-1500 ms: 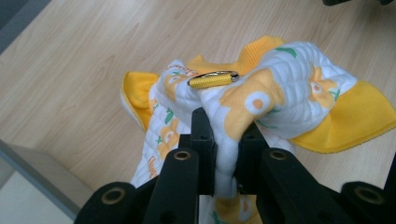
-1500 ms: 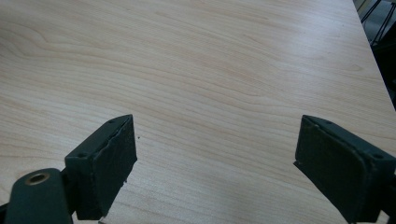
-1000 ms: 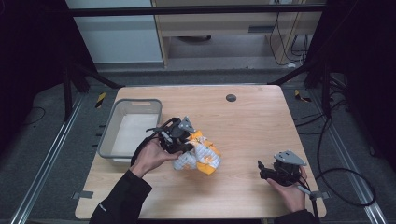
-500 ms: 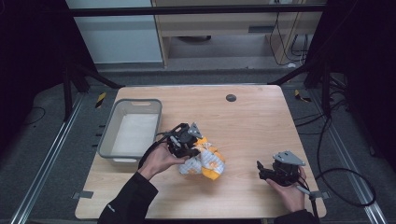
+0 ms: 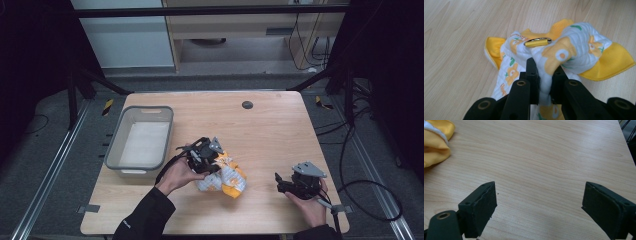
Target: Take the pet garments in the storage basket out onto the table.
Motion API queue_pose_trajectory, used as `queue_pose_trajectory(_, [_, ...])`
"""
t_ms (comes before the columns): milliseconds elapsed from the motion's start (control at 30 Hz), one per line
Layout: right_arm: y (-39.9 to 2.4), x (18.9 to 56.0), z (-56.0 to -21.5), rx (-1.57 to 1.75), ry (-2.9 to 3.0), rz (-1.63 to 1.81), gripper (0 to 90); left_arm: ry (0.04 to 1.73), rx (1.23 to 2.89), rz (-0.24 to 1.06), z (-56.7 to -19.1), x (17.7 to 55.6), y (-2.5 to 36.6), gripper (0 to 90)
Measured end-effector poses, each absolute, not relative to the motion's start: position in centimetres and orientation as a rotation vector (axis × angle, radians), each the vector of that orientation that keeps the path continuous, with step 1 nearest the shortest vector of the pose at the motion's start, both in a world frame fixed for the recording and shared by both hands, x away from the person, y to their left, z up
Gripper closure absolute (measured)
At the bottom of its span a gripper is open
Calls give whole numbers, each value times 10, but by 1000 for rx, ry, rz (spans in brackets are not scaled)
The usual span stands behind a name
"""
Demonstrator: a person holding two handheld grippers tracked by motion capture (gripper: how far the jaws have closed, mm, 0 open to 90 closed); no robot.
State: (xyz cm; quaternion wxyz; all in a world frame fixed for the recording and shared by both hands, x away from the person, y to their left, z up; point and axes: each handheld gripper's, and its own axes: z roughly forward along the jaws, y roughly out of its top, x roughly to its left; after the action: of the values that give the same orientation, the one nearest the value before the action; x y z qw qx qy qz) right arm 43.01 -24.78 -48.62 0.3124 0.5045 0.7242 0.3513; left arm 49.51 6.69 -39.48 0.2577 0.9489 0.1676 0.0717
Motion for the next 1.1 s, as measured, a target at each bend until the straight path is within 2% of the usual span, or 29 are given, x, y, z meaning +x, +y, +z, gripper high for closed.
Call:
queue_pose_trajectory(467, [-248, 431, -487, 1330, 1922, 919, 119, 412, 2624, 167, -413, 494, 54, 772])
queue_pose_trajectory(867, [-247, 430, -488, 1338, 1924, 917, 115, 390, 2640, 162, -423, 491, 53, 666])
queue_pose_trajectory(1100, [-247, 430, -488, 1337, 1924, 918, 115, 392, 2637, 189, -424, 489, 58, 541])
